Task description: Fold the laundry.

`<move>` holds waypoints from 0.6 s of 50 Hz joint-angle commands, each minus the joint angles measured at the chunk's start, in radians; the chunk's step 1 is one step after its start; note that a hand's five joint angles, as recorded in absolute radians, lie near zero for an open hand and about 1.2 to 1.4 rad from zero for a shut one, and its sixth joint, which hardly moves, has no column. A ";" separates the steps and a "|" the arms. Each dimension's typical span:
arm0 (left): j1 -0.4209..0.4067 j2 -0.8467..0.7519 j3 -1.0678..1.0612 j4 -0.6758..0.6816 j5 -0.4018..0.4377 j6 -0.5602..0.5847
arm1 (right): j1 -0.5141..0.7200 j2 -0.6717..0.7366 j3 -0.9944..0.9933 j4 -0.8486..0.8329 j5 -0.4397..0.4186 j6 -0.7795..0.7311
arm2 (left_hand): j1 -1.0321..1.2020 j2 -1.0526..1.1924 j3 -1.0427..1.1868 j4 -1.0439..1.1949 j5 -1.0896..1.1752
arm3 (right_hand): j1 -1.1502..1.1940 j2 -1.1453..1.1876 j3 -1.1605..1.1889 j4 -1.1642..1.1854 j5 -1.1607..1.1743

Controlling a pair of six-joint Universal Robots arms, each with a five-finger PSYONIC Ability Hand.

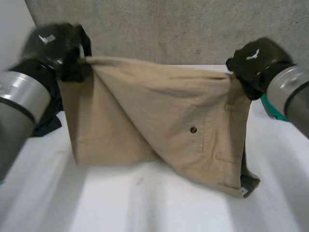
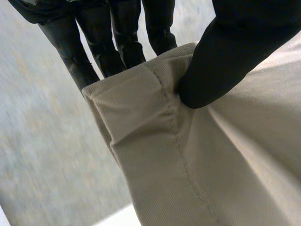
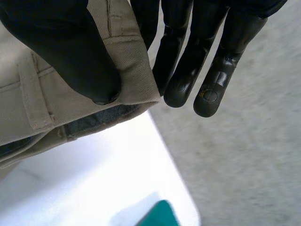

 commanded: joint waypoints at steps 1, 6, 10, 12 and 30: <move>-0.007 -0.320 0.174 0.039 -0.009 0.144 | 0.004 0.214 -0.102 -0.059 -0.022 0.040 | 0.242 0.199 0.203 0.198 0.246 | 0.439 0.223 0.213 0.208 0.236; -0.019 -0.443 0.395 0.130 -0.009 0.210 | 0.008 0.321 -0.277 -0.278 0.004 0.131 | 0.242 0.199 0.203 0.198 0.246 | 0.439 0.223 0.213 0.208 0.236; -0.015 -0.457 0.534 0.313 -0.009 0.222 | 0.010 0.332 -0.384 -0.488 0.033 0.181 | 0.242 0.199 0.203 0.198 0.246 | 0.439 0.223 0.213 0.208 0.236; -0.008 -0.449 0.563 0.452 -0.015 0.222 | 0.010 0.329 -0.410 -0.571 0.040 0.192 | 0.242 0.199 0.203 0.198 0.246 | 0.439 0.223 0.213 0.208 0.236; -0.022 -0.294 0.240 0.580 -0.055 0.224 | 0.005 0.312 -0.317 -0.661 -0.014 0.189 | 0.242 0.199 0.203 0.198 0.246 | 0.439 0.223 0.213 0.208 0.236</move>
